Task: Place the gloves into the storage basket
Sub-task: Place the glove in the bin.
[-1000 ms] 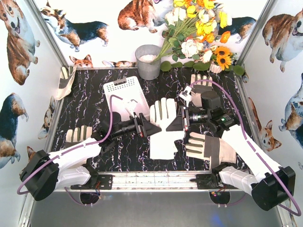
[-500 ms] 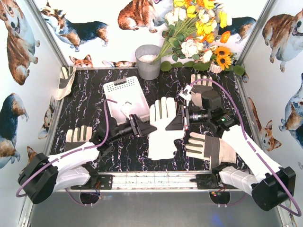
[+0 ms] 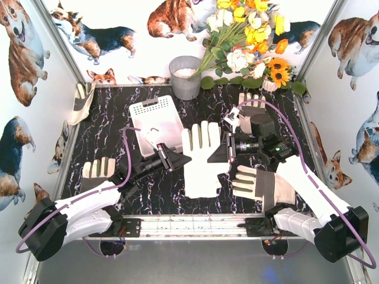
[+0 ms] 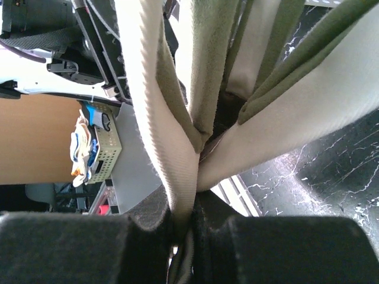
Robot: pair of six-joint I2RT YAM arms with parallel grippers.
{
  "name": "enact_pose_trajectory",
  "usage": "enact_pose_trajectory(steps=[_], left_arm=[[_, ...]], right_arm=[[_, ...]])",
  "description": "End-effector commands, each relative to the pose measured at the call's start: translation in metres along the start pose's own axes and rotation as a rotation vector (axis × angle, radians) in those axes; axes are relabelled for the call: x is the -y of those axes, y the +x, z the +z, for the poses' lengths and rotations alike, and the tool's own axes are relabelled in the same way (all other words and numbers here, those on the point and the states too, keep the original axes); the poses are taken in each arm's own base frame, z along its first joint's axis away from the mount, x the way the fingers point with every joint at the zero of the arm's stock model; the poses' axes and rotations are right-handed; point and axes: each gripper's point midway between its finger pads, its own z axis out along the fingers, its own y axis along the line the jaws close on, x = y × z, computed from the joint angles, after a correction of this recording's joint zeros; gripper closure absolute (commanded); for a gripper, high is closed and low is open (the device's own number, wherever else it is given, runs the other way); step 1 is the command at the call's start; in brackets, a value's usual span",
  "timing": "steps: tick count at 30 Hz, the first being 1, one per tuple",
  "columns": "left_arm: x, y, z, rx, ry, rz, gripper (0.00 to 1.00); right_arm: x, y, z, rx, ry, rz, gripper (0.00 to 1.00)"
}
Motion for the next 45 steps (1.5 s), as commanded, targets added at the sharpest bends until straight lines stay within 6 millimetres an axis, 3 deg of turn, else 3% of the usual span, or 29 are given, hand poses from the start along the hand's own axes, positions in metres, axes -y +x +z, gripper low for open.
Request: enact_pose_trajectory(steps=[1, 6, 12, 17, 29, 34, 38, 41, 45], left_arm=[[0.008, -0.008, -0.003, 0.035, 0.027, 0.015, 0.90], [0.011, -0.013, -0.006, 0.052, 0.033, 0.028, 1.00], [0.009, -0.022, -0.005, 0.070, 0.000, 0.056, 1.00], [-0.025, -0.048, -0.014, 0.136, -0.223, 0.096, 1.00], [-0.082, -0.112, -0.056, 0.201, -0.493, 0.128, 1.00], [-0.109, -0.137, -0.064, 0.182, -0.584, 0.116, 1.00], [-0.131, -0.157, -0.071, 0.185, -0.672, 0.115, 1.00], [-0.140, -0.180, -0.071, 0.211, -0.716, 0.130, 1.00], [-0.157, -0.191, -0.068, 0.202, -0.763, 0.133, 1.00]], right_arm=[[0.003, -0.008, 0.001, 0.031, 0.016, -0.053, 1.00], [0.007, -0.012, 0.002, 0.035, 0.043, -0.052, 1.00], [0.015, -0.021, 0.009, 0.034, 0.102, -0.044, 1.00], [0.033, -0.040, 0.027, 0.036, 0.186, -0.027, 1.00], [0.062, -0.100, 0.106, 0.011, 0.238, 0.052, 1.00], [0.069, -0.130, 0.142, 0.012, 0.224, 0.050, 1.00], [0.086, -0.153, 0.167, 0.020, 0.239, 0.040, 1.00], [0.100, -0.164, 0.183, 0.010, 0.247, 0.033, 1.00], [0.117, -0.173, 0.200, -0.003, 0.267, 0.018, 1.00]])
